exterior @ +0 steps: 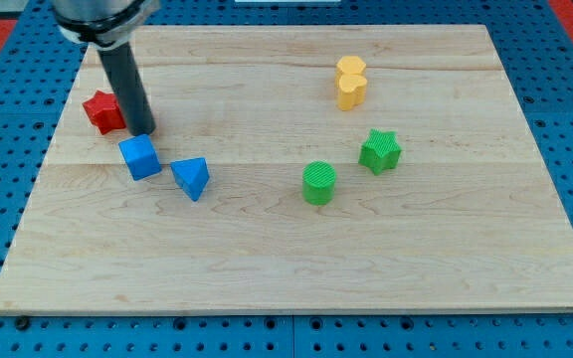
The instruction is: Move the blue blocks and green blocks diagonal to each other
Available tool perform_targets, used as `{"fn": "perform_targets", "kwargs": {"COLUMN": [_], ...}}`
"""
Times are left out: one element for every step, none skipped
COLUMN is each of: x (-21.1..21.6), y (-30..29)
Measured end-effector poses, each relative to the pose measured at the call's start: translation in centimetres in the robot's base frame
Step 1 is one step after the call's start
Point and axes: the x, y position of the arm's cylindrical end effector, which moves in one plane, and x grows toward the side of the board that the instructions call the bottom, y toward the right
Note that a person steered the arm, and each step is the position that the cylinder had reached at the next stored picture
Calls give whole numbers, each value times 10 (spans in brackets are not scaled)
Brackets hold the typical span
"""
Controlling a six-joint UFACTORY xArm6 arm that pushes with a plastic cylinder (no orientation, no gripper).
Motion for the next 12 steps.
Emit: {"fn": "perform_targets", "kwargs": {"x": [21, 56, 68, 69, 44, 44, 44, 61, 96, 101, 101, 93], "y": [-9, 4, 21, 34, 51, 90, 124, 139, 139, 175, 218, 240]}}
